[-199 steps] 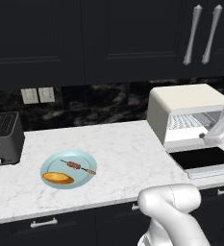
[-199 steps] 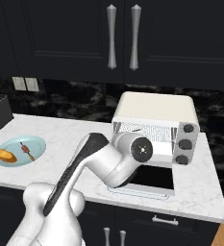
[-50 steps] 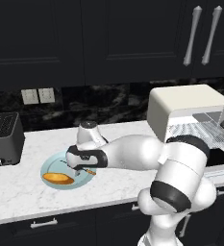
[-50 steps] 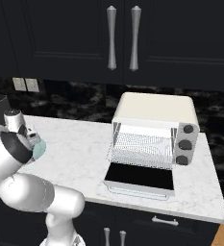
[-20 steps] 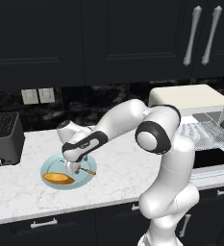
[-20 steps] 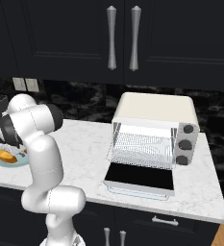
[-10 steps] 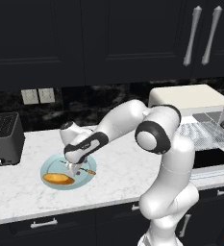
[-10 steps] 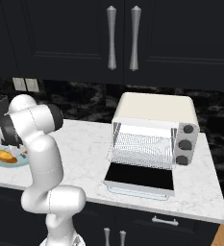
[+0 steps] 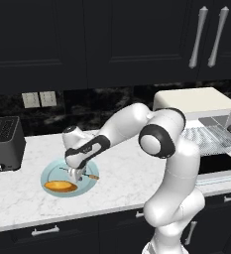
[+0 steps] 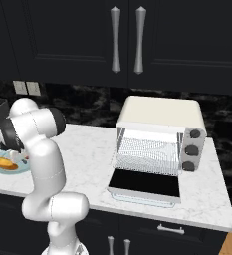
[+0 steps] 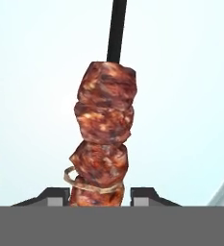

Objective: Pick up the kebab skewer and baguette bread, and place them inside the toaster oven. Close the toaster oven door and start by setting the timer.

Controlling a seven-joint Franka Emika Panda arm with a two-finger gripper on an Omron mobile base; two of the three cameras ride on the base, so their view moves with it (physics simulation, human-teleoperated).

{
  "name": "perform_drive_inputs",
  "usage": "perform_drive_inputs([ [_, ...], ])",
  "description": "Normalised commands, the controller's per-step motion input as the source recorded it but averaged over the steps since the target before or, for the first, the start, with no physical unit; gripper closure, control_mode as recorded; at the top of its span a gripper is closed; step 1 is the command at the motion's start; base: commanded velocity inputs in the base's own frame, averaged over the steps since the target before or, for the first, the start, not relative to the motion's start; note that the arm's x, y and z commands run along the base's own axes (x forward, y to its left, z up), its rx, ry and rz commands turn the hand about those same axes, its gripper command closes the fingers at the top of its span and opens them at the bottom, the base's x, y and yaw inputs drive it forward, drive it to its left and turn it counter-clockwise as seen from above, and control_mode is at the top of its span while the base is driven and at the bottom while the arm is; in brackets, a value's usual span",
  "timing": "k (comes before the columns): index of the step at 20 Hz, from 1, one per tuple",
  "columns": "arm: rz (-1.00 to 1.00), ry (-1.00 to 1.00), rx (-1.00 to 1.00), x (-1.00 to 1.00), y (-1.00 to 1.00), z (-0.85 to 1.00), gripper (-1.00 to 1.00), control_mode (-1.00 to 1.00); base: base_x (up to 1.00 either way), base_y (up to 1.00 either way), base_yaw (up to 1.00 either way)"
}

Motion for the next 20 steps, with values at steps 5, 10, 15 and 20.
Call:
perform_drive_inputs([
  [5,0.12,0.08,0.06,-0.34,-0.03,-0.1,1.0,-1.0,0.0,0.0,0.0],
  [10,0.09,-0.02,0.0,-0.49,-0.11,0.03,1.0,-1.0,0.0,0.0,0.0],
  [15,0.06,-0.11,0.0,-0.52,-0.43,0.61,1.0,-1.0,0.0,0.0,0.0],
  [20,0.01,-0.12,0.03,-0.68,-0.96,0.86,1.0,-1.0,0.0,0.0,0.0],
])
